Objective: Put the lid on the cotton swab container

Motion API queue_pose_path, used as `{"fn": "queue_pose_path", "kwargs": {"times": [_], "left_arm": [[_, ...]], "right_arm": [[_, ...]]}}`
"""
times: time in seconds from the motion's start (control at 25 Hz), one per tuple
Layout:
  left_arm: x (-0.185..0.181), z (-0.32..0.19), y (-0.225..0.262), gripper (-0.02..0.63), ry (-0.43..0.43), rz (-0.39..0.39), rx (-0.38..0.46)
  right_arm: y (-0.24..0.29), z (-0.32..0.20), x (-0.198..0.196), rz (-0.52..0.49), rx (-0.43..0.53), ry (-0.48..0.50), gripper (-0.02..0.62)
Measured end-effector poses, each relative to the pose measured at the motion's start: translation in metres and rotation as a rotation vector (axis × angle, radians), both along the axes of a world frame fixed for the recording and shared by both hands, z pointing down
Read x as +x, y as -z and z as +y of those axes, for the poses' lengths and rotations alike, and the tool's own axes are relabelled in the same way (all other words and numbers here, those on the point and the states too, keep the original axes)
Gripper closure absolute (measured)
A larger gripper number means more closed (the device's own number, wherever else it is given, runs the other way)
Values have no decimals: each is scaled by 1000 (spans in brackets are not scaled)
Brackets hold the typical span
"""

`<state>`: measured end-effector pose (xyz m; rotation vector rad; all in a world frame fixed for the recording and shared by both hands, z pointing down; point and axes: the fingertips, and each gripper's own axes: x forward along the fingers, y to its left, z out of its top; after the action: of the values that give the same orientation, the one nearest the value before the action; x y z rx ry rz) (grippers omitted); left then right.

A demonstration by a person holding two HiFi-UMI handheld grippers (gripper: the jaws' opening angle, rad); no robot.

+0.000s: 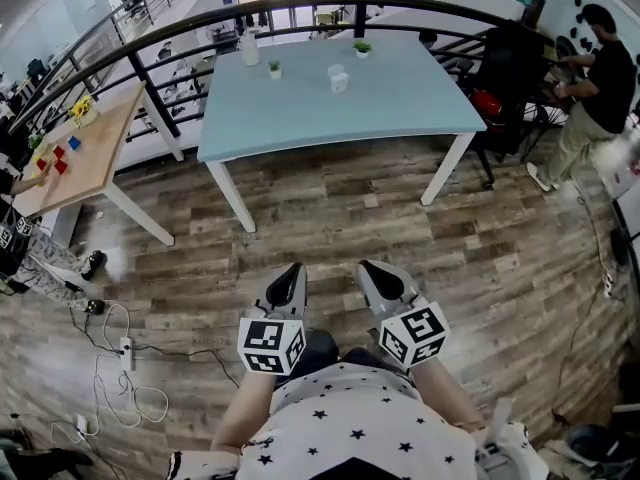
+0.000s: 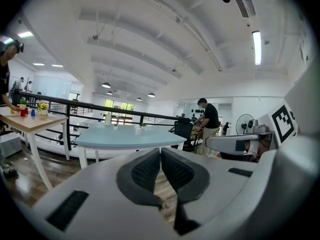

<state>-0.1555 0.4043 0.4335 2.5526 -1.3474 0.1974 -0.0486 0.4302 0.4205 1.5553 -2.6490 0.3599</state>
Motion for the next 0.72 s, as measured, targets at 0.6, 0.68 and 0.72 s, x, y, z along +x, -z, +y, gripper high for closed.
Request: {"fn": "queue_pose_path", "kwargs": {"times": [0.6,0.68,0.72], "left_arm": [[16,-23,-6,463,-51,10,-16],[18,-32,-8,444,-57,10,-16],[19,-38,-9,435,-60,7,-14]], "right_arm": [[-19,-18,9,4,-56,12,524],[-21,-27,11,0,-61,6,509],[-22,-33,12,-1,-63,3,502]]}}
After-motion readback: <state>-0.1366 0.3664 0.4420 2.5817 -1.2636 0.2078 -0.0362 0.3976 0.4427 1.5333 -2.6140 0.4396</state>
